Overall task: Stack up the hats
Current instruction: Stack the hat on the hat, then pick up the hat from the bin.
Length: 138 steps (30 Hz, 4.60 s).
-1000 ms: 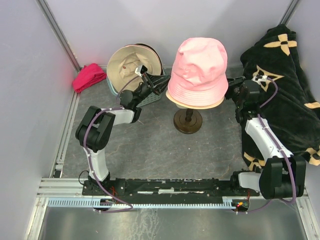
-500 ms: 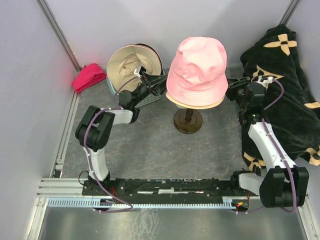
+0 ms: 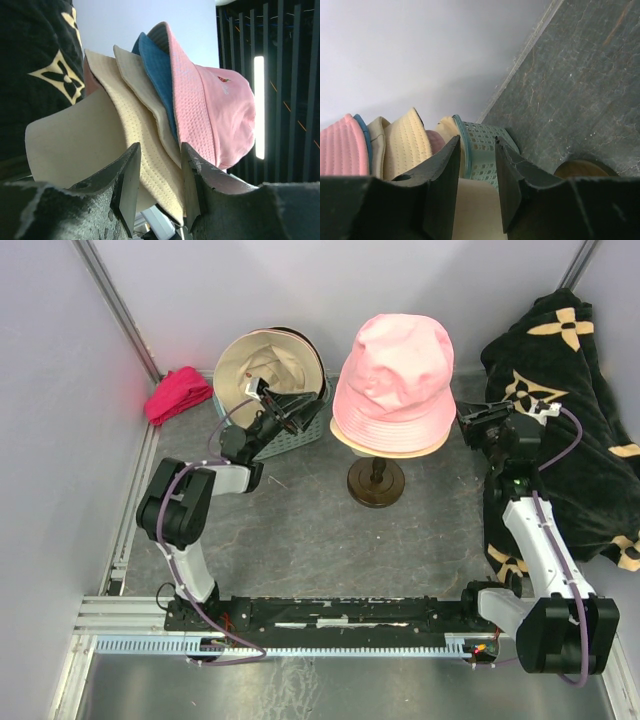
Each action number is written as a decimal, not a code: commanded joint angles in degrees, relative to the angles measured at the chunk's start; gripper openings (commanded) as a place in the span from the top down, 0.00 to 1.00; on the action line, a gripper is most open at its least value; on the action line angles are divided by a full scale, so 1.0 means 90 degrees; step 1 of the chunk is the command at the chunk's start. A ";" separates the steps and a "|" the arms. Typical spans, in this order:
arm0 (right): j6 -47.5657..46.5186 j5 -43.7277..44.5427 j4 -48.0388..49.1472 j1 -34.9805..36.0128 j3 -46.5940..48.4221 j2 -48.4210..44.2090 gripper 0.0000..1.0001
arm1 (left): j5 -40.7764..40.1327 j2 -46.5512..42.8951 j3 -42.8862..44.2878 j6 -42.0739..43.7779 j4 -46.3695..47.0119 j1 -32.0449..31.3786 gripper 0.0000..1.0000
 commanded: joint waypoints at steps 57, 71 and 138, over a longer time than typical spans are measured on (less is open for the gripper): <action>-0.2113 0.1144 -0.1009 0.0103 0.2635 0.1565 0.52 | -0.4525 0.1421 0.9619 0.5540 -1.4503 0.0866 0.39; -0.2222 0.1138 -0.0998 0.0173 0.2692 0.1634 0.52 | -0.4597 0.1601 0.9572 0.5474 -1.4208 0.0868 0.43; -0.2744 0.1278 -0.1399 0.0480 0.2696 0.1133 0.52 | -0.4566 -0.3178 0.2595 0.5193 -1.1177 0.0878 0.94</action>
